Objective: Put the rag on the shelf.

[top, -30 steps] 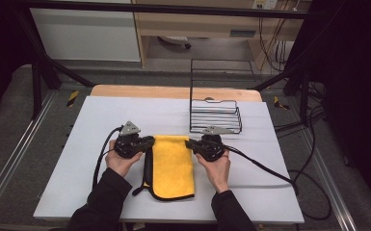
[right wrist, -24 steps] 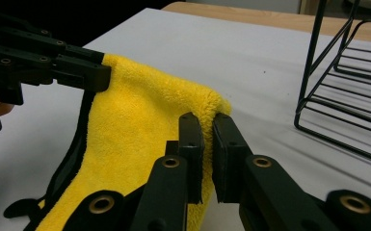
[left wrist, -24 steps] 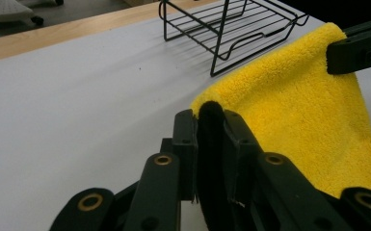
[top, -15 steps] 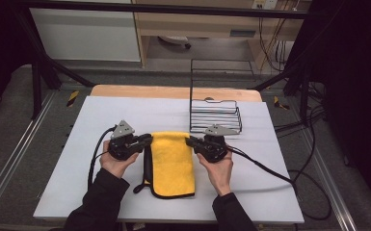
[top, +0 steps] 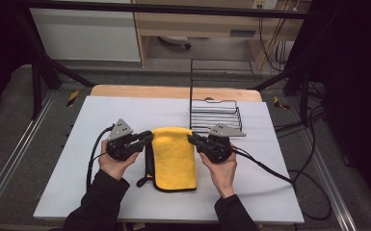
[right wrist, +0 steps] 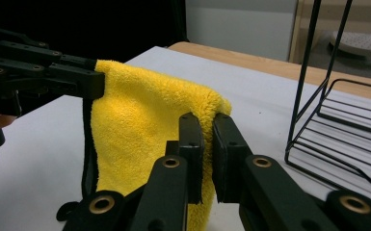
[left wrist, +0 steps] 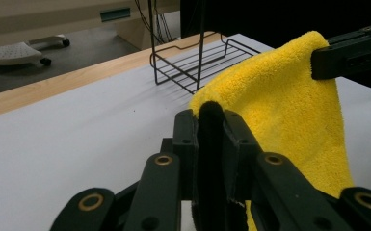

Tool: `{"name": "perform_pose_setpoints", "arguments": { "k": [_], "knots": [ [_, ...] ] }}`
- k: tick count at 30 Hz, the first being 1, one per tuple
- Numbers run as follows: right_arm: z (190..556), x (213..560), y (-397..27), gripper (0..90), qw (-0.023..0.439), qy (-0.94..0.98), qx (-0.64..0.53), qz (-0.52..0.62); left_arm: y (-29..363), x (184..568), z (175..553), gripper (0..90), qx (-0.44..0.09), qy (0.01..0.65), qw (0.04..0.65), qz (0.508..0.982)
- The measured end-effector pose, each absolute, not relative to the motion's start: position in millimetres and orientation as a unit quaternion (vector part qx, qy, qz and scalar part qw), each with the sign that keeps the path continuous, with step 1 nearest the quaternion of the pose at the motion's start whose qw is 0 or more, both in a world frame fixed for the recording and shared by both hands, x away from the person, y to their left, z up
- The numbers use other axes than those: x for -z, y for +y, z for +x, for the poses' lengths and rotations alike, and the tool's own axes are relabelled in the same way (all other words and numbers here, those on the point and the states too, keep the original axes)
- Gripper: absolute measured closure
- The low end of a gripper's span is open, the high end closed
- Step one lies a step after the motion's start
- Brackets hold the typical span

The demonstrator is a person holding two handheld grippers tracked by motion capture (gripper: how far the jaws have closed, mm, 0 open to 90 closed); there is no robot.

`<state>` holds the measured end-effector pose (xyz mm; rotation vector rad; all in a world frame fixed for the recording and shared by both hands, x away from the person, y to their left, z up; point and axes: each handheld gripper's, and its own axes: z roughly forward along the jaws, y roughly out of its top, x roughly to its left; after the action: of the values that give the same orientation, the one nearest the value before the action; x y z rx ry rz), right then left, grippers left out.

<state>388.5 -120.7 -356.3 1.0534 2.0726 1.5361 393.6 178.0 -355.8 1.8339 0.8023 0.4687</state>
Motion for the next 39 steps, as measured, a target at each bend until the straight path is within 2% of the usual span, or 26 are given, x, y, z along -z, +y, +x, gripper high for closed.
{"name": "perform_pose_setpoints", "arguments": {
  "k": [39],
  "knots": [
    [372, 296, -136, 84.4, 0.246, 0.701, -0.578, 0.338, 165, 308, 384, 78.0, -0.246, 0.299, 0.589, 0.71]
  ]
}}
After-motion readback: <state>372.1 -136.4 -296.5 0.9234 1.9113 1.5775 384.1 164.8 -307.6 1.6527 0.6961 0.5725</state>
